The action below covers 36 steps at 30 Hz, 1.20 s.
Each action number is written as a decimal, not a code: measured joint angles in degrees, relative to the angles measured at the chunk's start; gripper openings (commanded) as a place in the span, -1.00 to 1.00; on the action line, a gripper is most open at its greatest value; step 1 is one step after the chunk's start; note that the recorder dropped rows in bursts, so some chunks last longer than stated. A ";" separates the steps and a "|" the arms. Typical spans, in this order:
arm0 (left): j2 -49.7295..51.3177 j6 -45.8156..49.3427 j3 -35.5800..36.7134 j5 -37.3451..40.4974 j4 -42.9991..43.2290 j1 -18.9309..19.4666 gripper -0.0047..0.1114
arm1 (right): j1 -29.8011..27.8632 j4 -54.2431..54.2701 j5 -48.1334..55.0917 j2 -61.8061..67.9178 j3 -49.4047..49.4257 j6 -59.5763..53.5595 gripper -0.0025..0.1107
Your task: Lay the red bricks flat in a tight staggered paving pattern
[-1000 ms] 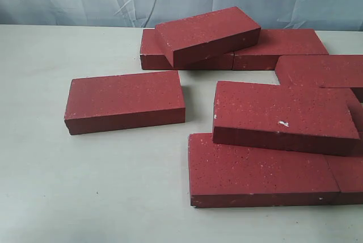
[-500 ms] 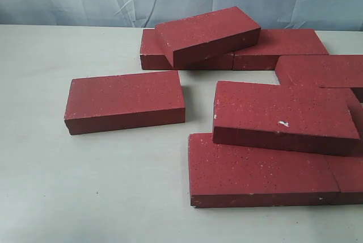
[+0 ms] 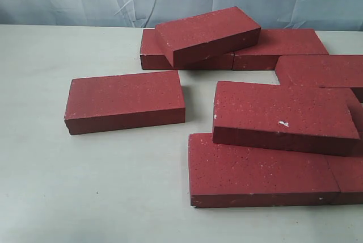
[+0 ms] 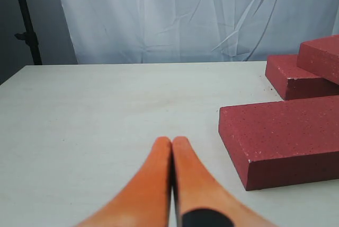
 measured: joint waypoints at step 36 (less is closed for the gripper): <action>0.00 0.00 0.00 0.00 0.00 0.00 -0.92 | 0.00 13.12 -1.26 9.55 -16.23 -12.26 -0.97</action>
